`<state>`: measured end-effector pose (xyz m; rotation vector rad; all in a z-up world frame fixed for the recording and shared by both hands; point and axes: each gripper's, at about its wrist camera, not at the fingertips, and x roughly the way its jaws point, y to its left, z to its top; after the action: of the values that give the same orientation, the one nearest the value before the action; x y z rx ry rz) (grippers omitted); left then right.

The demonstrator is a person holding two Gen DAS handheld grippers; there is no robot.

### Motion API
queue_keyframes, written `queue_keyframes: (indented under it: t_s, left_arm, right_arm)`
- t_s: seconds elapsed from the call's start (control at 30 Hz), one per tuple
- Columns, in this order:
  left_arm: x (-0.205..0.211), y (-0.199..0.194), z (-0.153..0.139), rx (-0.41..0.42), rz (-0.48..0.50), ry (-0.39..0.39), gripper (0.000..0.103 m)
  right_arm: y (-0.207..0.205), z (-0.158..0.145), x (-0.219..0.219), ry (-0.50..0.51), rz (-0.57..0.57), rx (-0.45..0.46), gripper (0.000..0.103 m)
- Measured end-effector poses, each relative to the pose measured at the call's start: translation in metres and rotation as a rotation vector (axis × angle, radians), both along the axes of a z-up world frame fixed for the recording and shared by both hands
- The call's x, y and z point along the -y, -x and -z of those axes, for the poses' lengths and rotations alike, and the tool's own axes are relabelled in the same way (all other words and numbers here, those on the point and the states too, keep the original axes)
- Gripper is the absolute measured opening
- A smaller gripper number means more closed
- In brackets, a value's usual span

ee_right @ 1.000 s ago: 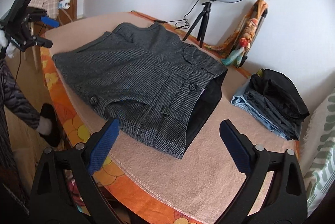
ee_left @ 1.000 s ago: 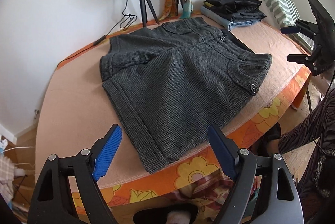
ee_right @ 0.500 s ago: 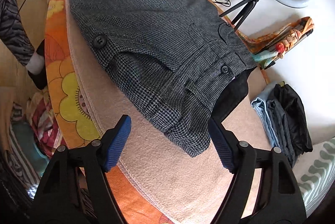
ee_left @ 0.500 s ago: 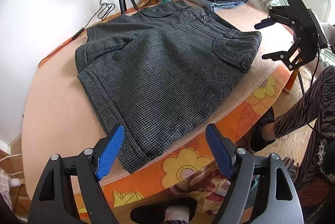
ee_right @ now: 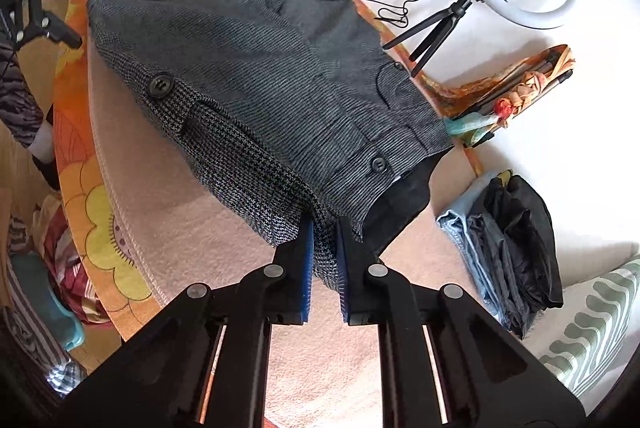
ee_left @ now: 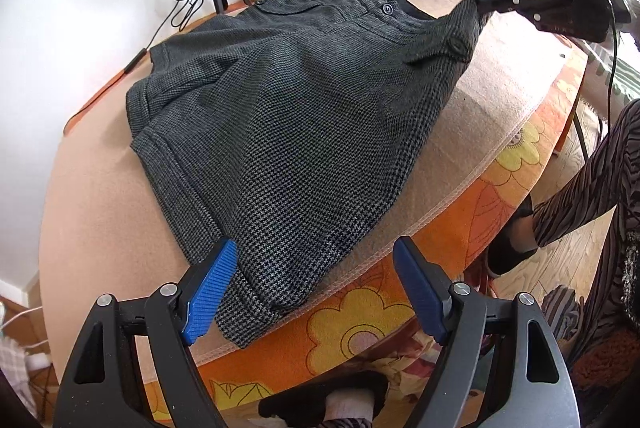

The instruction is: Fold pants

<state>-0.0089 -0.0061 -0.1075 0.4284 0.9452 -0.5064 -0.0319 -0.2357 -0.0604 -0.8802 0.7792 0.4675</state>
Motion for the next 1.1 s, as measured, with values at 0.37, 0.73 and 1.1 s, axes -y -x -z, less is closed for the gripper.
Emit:
queue_keyframes:
  t_s: [0.37, 0.73, 1.1]
  left_arm:
    - [-0.01, -0.012, 0.009, 0.045, -0.085, -0.125, 0.08]
    - [-0.012, -0.026, -0.026, 0.165, -0.012, -0.103, 0.013]
    - [-0.019, -0.034, -0.13, 0.327, 0.031, -0.014, 0.009]
  right_arm:
    - [-0.011, -0.035, 0.002, -0.096, 0.044, 0.047, 0.01]
    - [-0.005, -0.036, 0.012, -0.139, 0.082, 0.048, 0.01]
    - [-0.003, -0.095, 0.036, -0.295, 0.143, 0.134, 0.009]
